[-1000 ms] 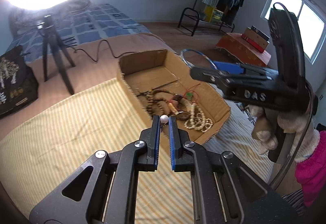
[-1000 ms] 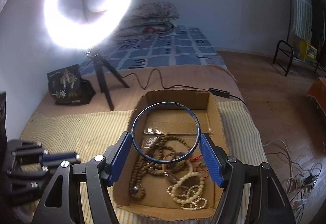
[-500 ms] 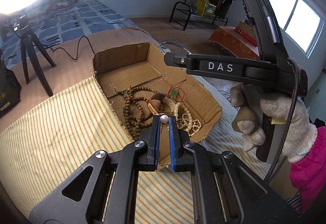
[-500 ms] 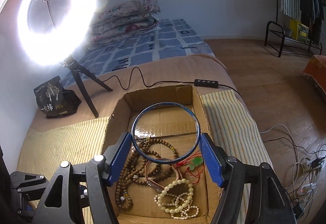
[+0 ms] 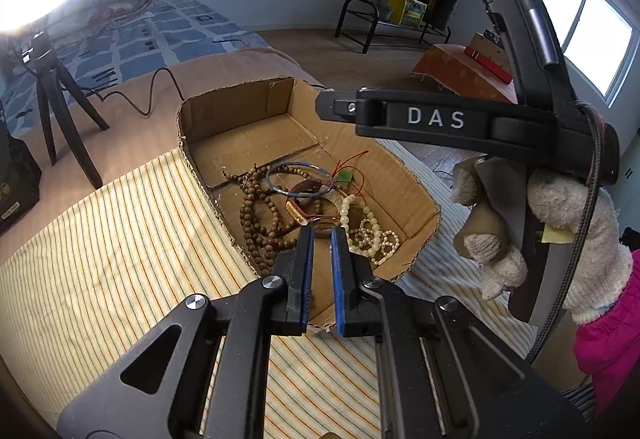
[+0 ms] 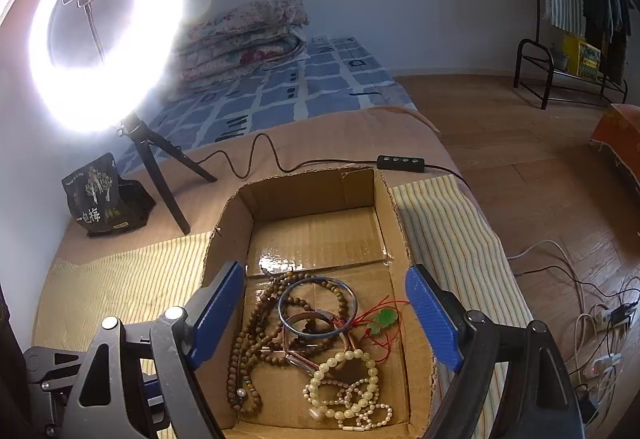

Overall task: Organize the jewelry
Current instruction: 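Open the right tool to drop the bangle while the left opens to drop the earring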

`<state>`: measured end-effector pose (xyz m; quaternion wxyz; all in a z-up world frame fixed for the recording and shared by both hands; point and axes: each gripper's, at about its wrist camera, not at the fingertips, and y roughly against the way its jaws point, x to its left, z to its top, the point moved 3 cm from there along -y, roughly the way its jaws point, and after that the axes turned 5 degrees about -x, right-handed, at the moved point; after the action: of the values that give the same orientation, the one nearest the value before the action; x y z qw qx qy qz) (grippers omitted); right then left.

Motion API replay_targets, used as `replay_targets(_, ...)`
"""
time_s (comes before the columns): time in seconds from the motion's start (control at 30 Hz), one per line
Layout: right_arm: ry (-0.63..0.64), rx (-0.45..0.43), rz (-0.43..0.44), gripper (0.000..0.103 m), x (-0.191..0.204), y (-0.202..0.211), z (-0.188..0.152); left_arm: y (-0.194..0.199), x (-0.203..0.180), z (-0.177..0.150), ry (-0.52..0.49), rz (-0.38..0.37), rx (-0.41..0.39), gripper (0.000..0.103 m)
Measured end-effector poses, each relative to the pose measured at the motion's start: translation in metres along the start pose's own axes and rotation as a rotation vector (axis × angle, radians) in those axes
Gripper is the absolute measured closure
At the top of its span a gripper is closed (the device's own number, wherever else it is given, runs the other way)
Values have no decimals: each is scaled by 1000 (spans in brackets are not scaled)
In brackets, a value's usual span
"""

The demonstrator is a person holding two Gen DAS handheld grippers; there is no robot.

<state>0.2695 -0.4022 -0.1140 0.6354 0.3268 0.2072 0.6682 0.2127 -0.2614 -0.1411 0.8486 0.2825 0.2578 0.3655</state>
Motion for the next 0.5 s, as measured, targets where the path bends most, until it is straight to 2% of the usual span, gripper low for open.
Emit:
replay_targets(0.03, 0, -1, -2, 18, 0, 1, 0, 0, 0, 0, 0, 1, 2, 93)
replay_targets(0.1, -2, -5, -6, 18, -1, 3, 0, 2, 1, 0, -1, 6, -9, 70)
replay_targets(0.5, -2, -39, -20, 18, -1, 25, 1, 22, -2, 2, -16, 22, -45, 69)
